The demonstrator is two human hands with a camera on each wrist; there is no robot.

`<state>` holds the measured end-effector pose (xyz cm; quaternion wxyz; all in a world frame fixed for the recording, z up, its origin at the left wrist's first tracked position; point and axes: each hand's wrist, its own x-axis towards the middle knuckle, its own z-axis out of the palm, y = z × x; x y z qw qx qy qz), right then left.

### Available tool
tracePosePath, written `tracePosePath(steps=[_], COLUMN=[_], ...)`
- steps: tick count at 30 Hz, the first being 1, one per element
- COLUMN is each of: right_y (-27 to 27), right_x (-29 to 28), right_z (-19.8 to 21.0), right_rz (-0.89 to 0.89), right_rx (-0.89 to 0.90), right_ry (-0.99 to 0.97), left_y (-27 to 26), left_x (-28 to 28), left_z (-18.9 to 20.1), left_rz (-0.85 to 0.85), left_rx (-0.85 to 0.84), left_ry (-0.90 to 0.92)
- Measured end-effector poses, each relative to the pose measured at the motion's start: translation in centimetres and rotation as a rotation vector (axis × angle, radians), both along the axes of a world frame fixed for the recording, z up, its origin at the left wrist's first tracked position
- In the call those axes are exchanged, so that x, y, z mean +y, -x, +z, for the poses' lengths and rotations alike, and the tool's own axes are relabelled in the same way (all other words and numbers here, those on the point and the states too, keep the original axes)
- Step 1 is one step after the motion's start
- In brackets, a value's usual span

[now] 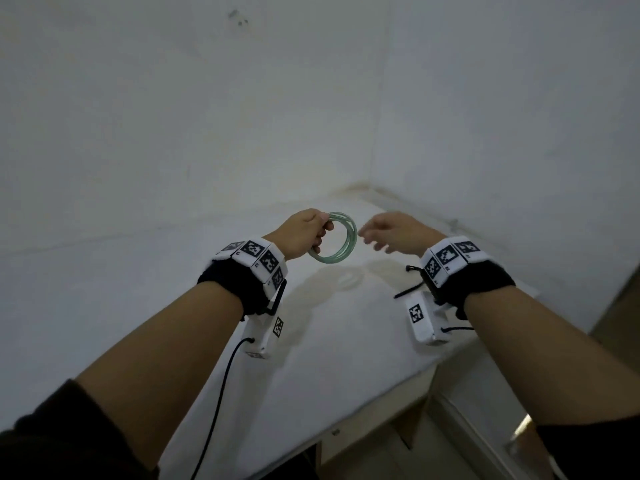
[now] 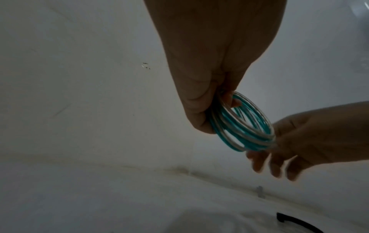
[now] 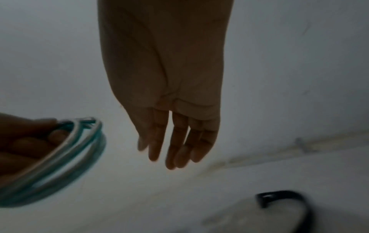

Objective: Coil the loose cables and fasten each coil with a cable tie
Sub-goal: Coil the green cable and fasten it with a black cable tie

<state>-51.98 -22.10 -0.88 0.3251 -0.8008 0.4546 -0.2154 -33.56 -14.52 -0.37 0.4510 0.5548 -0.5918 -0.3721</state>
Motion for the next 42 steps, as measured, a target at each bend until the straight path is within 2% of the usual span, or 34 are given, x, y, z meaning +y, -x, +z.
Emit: tracePosePath(steps=[3,6,13,15,17,20,26,30,33,39,42], right_y=[4.1,6.4,7.5,7.4,6.9,5.3,-1.1,-5.8,-9.2,-15.7,-18.5], right_x=[-1.1,-1.1,-1.6,-1.7,-2.0,-1.9,-0.6,1.1,2.7,5.4,6.5], right_z=[-1.0,-1.8,-3.9,-4.0,-3.9,-3.1,-0.1,1.4,1.8,1.3,1.2], right_rz=[-0.042,-0.006,0.052,0.079,0.037,-0.037,-0.037,0.053,0.181,0.342,0.398], right_rx=[0.394,0.665,0.753,0.69,0.543,0.17,-0.512,-0.802,-0.845,-0.665,-0.644], right_ry=[0.045,0.049,0.104,0.118,0.122,0.075,0.015,-0.085,-0.198,-0.289,-0.292], left_y=[1.7,3.0,4.2,4.0,3.5,2.3,-1.8,-5.7,-8.6,-13.6,-15.5], left_x=[-0.9,-1.6,-2.5,-2.6,-2.6,-2.6,-1.8,-0.5,0.9,4.3,5.9], left_z=[-0.6,-1.0,-1.3,-1.2,-1.2,-1.1,-0.7,-0.7,-0.7,-0.5,-0.3], left_rz=[-0.021,-0.028,-0.001,0.009,0.027,0.067,0.2,0.301,0.383,0.475,0.487], left_rx=[-0.024,-0.028,0.0,-0.001,-0.007,-0.02,-0.095,-0.091,-0.085,-0.06,-0.048], left_ry=[-0.028,-0.043,-0.04,-0.035,-0.031,-0.034,-0.034,-0.044,-0.023,0.015,0.007])
